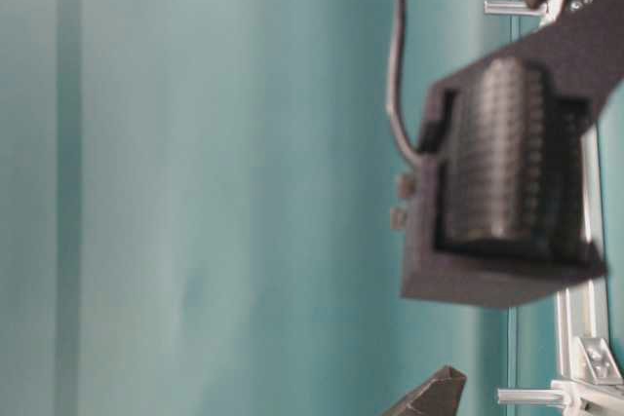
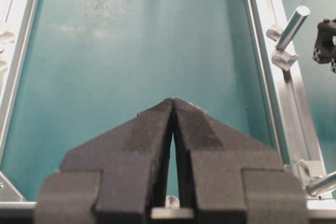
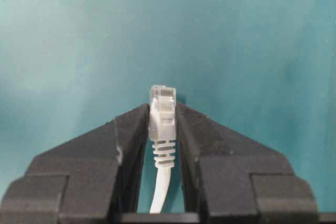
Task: Move the cable alternately left and right between 8 pins so it hooks onto each one.
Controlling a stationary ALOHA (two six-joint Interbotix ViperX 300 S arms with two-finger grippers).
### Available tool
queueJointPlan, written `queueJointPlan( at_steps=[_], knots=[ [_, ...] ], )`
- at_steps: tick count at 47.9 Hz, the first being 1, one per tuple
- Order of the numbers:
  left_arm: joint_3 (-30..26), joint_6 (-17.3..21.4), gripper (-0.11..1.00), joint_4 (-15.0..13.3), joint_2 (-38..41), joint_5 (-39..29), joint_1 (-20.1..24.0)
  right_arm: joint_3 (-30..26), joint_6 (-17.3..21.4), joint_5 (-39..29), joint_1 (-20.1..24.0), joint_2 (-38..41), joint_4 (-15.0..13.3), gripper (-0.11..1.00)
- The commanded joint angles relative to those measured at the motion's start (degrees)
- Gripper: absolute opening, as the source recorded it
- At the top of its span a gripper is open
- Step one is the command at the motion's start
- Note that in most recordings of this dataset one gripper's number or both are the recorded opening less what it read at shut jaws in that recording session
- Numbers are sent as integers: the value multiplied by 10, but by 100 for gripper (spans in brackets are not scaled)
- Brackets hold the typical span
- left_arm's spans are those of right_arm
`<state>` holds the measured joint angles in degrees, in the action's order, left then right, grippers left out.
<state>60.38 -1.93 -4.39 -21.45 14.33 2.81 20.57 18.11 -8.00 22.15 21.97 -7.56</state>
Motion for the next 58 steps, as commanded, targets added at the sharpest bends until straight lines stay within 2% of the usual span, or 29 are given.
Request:
queueJointPlan(
  at_steps=[1, 8, 16, 25, 34, 42, 49, 53, 58],
  knots=[
    [-2, 1, 1, 2, -8, 3, -2, -3, 9, -14, -2, -26, -11, 20],
    [10, 2, 1, 2, -8, 2, -2, -1, 18, -39, -2, -44, -25, 20],
    [19, -2, 1, 2, -17, 2, -5, 18, 29, -42, -1, -86, -25, 20],
    [51, 4, 1, 6, -93, 3, -10, 71, 95, -41, -1, -149, -29, 20],
    [105, 1, 1, 7, -190, -7, -28, 153, 153, -46, 0, -218, -29, 20],
    [138, 0, 1, 7, -271, -47, -40, 204, 205, -85, -9, -263, -30, 20],
    [159, -1, 1, 7, -338, -78, -40, 213, 249, -128, -33, -274, -56, 20],
    [175, -2, 1, 7, -374, -81, -40, 201, 280, -137, -54, -272, -82, 20],
    [195, -2, 1, 7, -418, -83, -40, 180, 312, -141, -78, -262, -98, 20]
  ],
)
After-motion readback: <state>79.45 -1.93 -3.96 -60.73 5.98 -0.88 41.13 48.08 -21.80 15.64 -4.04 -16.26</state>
